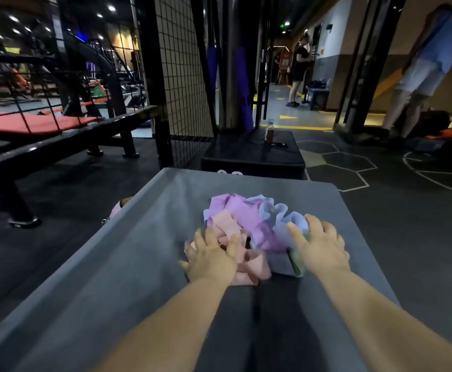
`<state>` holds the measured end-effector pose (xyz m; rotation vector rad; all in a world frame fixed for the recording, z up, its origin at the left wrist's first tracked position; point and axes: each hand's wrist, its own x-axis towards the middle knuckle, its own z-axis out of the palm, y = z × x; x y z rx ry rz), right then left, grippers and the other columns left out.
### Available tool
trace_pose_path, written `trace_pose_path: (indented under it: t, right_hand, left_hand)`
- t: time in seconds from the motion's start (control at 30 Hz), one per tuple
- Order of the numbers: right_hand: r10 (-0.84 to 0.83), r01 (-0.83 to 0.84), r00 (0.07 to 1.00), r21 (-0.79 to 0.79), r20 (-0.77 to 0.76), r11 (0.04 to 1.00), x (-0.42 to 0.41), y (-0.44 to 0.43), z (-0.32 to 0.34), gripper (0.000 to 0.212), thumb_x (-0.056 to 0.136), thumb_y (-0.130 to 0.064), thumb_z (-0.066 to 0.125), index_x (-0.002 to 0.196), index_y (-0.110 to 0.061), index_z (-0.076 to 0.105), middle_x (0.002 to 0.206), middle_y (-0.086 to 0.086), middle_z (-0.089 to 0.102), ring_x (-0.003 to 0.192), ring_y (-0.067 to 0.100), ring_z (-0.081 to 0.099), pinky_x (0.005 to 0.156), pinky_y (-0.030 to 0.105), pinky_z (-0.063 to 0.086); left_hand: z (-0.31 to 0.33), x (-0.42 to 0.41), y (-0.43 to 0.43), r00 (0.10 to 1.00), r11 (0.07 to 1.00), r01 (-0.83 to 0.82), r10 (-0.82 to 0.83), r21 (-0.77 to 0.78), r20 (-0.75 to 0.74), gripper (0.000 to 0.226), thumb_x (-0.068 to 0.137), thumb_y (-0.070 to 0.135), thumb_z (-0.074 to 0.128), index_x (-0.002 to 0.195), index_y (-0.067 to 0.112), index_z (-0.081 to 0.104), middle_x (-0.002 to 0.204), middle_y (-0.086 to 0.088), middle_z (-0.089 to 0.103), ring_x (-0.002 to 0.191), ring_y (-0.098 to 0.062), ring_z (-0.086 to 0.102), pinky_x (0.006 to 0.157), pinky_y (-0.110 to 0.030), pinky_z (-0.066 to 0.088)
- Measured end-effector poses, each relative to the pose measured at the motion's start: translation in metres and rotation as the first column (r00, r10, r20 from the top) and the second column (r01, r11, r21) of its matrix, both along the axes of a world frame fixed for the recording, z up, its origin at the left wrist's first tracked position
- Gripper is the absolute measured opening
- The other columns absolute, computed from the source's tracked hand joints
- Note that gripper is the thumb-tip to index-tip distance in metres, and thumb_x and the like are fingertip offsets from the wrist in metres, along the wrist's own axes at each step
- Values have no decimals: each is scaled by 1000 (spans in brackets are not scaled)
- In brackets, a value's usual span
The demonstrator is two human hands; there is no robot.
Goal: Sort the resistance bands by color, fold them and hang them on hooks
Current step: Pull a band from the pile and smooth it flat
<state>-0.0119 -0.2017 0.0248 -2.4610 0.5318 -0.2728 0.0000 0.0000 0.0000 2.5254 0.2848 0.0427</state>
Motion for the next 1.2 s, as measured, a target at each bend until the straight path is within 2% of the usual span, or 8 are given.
trace_pose_path:
  t: [0.1, 0.27, 0.43, 0.63, 0.73, 0.87, 1.03, 1.2]
  right_hand:
    - [-24, 24, 1000, 21, -1, 999, 16, -11, -14, 59, 88, -72, 34, 141, -45, 31, 154, -3, 24, 137, 30, 28, 105, 51, 31]
    - [-39, 40, 999, 130, -16, 991, 49, -19, -34, 67, 87, -75, 30, 148, -50, 20, 162, -6, 9, 146, 29, 17, 112, 56, 21]
    - [-65, 61, 998, 157, 21, 986, 76, -11, -45, 68, 86, -77, 30, 148, -52, 18, 163, -8, 7, 142, 32, 28, 110, 57, 20]
    - [24, -37, 996, 145, 91, 989, 91, 2, -56, 68, 85, -75, 33, 148, -48, 23, 161, -6, 14, 135, 34, 39, 109, 52, 32]
    - [44, -74, 987, 196, 152, 978, 89, 4, -56, 61, 90, -67, 37, 145, -41, 33, 153, -1, 31, 123, 28, 51, 93, 39, 40]
    - [92, -140, 974, 228, 209, 964, 83, 19, -52, 47, 93, -59, 41, 132, -33, 46, 139, 1, 46, 116, 25, 51, 82, 33, 34]
    - [57, -166, 950, 340, 308, 926, 75, 32, -52, 37, 94, -56, 44, 116, -29, 55, 121, 0, 56, 87, 12, 52, 72, 30, 37]
    - [50, -232, 912, 413, 407, 881, 65, 36, -52, 36, 88, -59, 44, 104, -30, 57, 109, 0, 59, 84, 0, 57, 69, 21, 41]
  left_hand:
    - [-12, 10, -9, 995, 995, -82, 78, -54, -67, 79, 88, 74, 15, 152, 28, 12, 163, 0, -3, 147, -30, 7, 113, -54, 17]
    - [-29, 33, -24, 993, 980, -60, 78, -192, 87, 83, 90, 69, 28, 155, 24, 3, 163, -5, -5, 148, -27, 13, 117, -46, 20]
    - [-35, 66, -33, 987, 976, 21, 15, -218, 163, 80, 91, 66, 31, 154, 25, 2, 163, -2, -5, 144, -27, 24, 116, -42, 22]
    - [-42, 84, -46, 966, 951, 112, -36, -288, 256, 77, 91, 63, 37, 154, 30, 7, 164, 2, -4, 148, -27, 15, 115, -45, 27]
    - [-46, 86, -53, 955, 904, 160, -41, -396, 294, 72, 93, 60, 40, 153, 35, 10, 162, 5, 14, 144, -24, 28, 111, -40, 33]
    - [-42, 78, -66, 951, 839, 217, -68, -498, 301, 68, 90, 67, 35, 150, 43, 16, 144, 9, 48, 126, -21, 50, 98, -32, 42]
    - [-37, 66, -78, 950, 820, 206, -36, -535, 311, 71, 75, 80, 15, 138, 50, 28, 132, 9, 59, 119, -21, 54, 101, -43, 44]
    - [-31, 47, -81, 952, 756, 169, 42, -632, 305, 48, 98, 52, 31, 143, 38, 32, 130, 6, 60, 116, -15, 57, 101, -32, 43]
